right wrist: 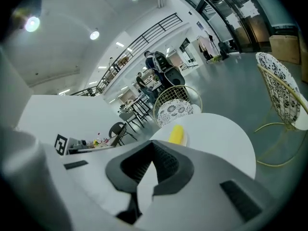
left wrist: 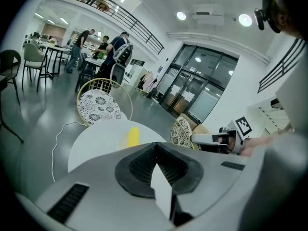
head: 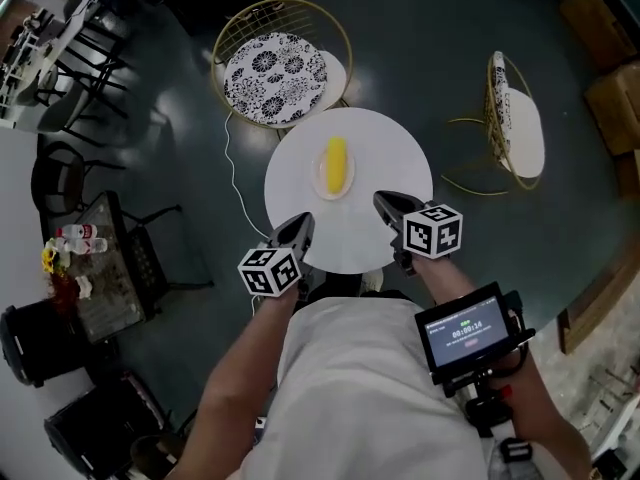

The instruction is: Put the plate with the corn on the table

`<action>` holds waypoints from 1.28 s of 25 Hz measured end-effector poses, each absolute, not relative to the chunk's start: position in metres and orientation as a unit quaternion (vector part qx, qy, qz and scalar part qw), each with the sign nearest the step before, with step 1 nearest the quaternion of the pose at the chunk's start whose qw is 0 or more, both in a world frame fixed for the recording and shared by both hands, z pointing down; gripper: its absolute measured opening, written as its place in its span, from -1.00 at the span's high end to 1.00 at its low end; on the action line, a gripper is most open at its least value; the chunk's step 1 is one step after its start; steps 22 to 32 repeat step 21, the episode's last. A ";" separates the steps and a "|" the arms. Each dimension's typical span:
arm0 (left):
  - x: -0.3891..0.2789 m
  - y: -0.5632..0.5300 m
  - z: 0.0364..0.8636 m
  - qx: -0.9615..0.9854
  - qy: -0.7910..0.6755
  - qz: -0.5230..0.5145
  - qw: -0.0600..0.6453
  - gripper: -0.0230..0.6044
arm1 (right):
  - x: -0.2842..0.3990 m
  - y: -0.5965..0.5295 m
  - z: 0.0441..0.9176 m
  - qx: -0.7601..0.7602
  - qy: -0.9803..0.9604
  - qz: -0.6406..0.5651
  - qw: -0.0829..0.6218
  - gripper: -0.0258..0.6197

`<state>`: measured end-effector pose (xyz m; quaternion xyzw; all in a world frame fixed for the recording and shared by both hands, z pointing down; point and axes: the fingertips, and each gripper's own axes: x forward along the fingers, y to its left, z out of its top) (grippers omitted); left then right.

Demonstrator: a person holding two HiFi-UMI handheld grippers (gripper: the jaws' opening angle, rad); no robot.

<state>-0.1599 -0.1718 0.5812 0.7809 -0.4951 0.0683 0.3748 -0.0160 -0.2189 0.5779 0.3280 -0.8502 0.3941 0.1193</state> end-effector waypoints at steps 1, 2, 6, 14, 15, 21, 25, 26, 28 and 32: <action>-0.158 -0.169 0.577 0.785 -0.494 0.067 0.369 0.90 | -0.014 -0.215 0.574 0.326 -0.852 0.392 0.115 0.90; -0.157 -0.167 0.572 0.788 -0.493 0.066 0.363 0.90 | -0.014 -0.212 0.570 0.324 -0.855 0.390 0.111 0.90; -0.152 -0.158 0.557 0.800 -0.487 0.059 0.346 0.91 | -0.013 -0.202 0.553 0.310 -0.866 0.381 0.094 0.90; -0.128 -0.139 0.547 0.808 -0.475 0.056 0.345 0.91 | 0.004 -0.180 0.538 0.303 -0.869 0.383 0.079 0.90; -0.126 -0.138 0.546 0.808 -0.475 0.056 0.344 0.91 | 0.004 -0.178 0.537 0.301 -0.869 0.384 0.077 0.90; -0.116 -0.126 0.540 0.812 -0.470 0.057 0.342 0.91 | 0.003 -0.161 0.532 0.289 -0.872 0.388 0.077 0.90; -0.116 -0.126 0.540 0.812 -0.470 0.057 0.342 0.91 | 0.003 -0.161 0.532 0.289 -0.872 0.388 0.077 0.90; -0.116 -0.126 0.540 0.812 -0.470 0.057 0.342 0.91 | 0.003 -0.161 0.532 0.289 -0.872 0.388 0.077 0.90; -0.116 -0.126 0.540 0.812 -0.470 0.057 0.342 0.91 | 0.003 -0.161 0.532 0.289 -0.872 0.388 0.077 0.90; -0.116 -0.126 0.540 0.812 -0.470 0.057 0.342 0.91 | 0.003 -0.161 0.532 0.289 -0.872 0.388 0.077 0.90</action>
